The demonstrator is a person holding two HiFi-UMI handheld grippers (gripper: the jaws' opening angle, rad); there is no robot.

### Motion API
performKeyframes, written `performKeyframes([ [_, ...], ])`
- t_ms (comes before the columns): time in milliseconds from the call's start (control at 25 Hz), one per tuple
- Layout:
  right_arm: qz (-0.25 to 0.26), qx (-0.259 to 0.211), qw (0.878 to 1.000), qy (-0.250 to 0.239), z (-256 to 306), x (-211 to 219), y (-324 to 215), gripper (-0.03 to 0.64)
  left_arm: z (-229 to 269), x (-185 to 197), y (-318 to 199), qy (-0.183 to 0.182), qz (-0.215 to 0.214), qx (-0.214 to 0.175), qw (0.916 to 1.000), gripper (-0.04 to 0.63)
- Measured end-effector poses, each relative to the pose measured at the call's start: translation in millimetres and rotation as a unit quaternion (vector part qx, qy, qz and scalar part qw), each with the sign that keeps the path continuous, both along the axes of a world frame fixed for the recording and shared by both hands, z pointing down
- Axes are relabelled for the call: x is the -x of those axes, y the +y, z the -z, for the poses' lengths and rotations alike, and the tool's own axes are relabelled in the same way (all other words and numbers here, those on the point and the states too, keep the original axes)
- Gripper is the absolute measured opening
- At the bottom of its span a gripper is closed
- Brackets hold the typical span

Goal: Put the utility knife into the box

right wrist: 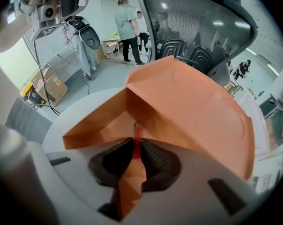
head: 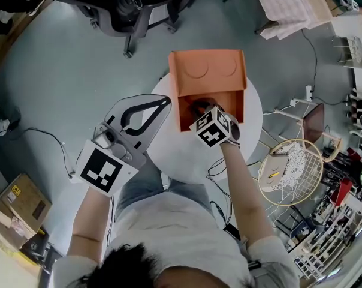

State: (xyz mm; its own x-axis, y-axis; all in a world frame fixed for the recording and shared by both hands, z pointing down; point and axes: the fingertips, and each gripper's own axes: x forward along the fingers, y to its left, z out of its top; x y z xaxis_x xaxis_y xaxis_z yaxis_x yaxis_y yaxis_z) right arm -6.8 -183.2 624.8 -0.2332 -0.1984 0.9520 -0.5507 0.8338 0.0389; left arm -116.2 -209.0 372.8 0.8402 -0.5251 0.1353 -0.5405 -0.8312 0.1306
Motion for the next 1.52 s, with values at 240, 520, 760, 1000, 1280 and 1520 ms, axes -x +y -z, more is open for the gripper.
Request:
performKeyframes([
  [240, -0.016, -0.024, 1.0, -0.007, 6.3, -3.2, 0.9, 0.061, 2.7, -5.7, 5.1, -0.002, -0.003, -0.002, 1.0, 0.009],
  [520, -0.048, -0.061, 0.995, -0.057, 33.8, -2.1, 0.2, 0.047, 10.2, -18.1, 16.4, -0.003, -0.01, -0.011, 0.9999, 0.009],
  [760, -0.075, -0.109, 0.98, -0.151, 83.6, -0.2, 4.8, 0.008, 24.3, -42.4, 30.6, 0.0, -0.017, -0.026, 0.9995, 0.009],
  [1000, -0.1, -0.162, 0.948, -0.255, 152.0, -6.4, 16.0, 0.008, 40.0, -73.5, 49.4, 0.003, -0.027, -0.043, 0.9987, 0.009],
  [1280, -0.104, -0.225, 0.907, -0.341, 232.5, -32.5, 43.0, 0.008, 61.3, -118.7, 74.8, 0.008, -0.035, -0.062, 0.9974, 0.009],
  [1520, -0.096, -0.267, 0.875, -0.392, 284.6, -61.7, 73.9, 0.008, 75.4, -153.2, 100.7, 0.007, -0.034, -0.08, 0.9962, 0.009],
])
